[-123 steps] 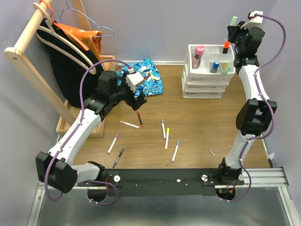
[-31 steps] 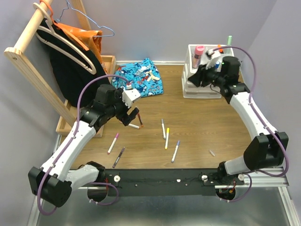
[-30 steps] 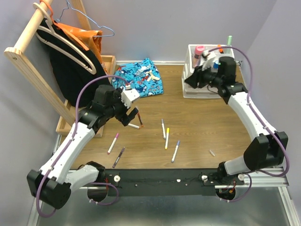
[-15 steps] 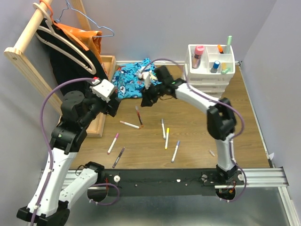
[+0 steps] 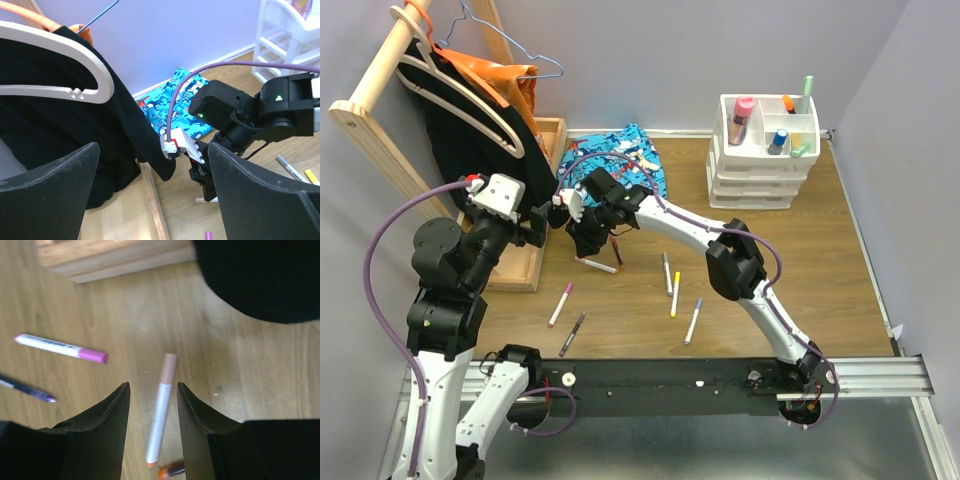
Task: Sort the stationery into containers
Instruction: Pick up the pen from the center of the board.
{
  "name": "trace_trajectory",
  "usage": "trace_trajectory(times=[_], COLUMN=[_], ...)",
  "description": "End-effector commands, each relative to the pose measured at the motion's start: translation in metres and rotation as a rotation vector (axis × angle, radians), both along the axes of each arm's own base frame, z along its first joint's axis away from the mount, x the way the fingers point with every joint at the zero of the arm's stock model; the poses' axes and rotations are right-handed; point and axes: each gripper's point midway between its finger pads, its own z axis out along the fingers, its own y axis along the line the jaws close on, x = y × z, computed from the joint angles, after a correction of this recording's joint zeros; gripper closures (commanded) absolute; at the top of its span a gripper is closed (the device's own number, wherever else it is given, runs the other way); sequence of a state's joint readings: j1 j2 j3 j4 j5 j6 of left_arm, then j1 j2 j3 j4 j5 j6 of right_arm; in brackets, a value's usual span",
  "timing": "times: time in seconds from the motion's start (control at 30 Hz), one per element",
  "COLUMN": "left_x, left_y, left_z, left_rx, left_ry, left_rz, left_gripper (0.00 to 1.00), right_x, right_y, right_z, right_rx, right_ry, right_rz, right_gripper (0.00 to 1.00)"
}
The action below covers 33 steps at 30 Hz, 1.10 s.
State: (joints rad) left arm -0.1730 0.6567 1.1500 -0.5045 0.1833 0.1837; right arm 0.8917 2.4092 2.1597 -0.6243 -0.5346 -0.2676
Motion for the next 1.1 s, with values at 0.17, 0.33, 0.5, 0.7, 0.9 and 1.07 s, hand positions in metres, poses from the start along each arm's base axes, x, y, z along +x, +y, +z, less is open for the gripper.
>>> trace_trajectory(times=[0.17, 0.33, 0.5, 0.7, 0.9, 1.07], left_x=[-0.005, 0.001, 0.003, 0.001, 0.000, -0.002], left_y=[0.001, 0.003, 0.001, 0.000, -0.003, -0.007], left_z=[0.004, -0.004, -0.009, -0.010, -0.013, -0.011], left_rx=[-0.040, -0.029, -0.022, -0.029, -0.029, -0.012], left_ry=[0.008, 0.020, 0.025, 0.020, 0.026, 0.018], left_rz=[-0.002, 0.005, -0.002, -0.007, -0.025, -0.053], left_gripper=[0.01, 0.01, 0.01, 0.01, 0.01, 0.01], right_x=[0.008, -0.005, -0.010, -0.010, -0.014, -0.016], right_y=[-0.010, -0.003, -0.005, -0.017, -0.020, -0.035], right_z=[-0.048, -0.060, -0.078, -0.103, -0.112, -0.085], right_rx=[-0.144, -0.161, -0.211, -0.295, -0.337, -0.353], right_ry=[-0.039, -0.058, -0.074, -0.104, -0.131, -0.170], right_rz=[-0.059, -0.042, -0.065, -0.118, -0.123, -0.116], right_gripper=[0.50, 0.50, 0.50, 0.54, 0.83, 0.99])
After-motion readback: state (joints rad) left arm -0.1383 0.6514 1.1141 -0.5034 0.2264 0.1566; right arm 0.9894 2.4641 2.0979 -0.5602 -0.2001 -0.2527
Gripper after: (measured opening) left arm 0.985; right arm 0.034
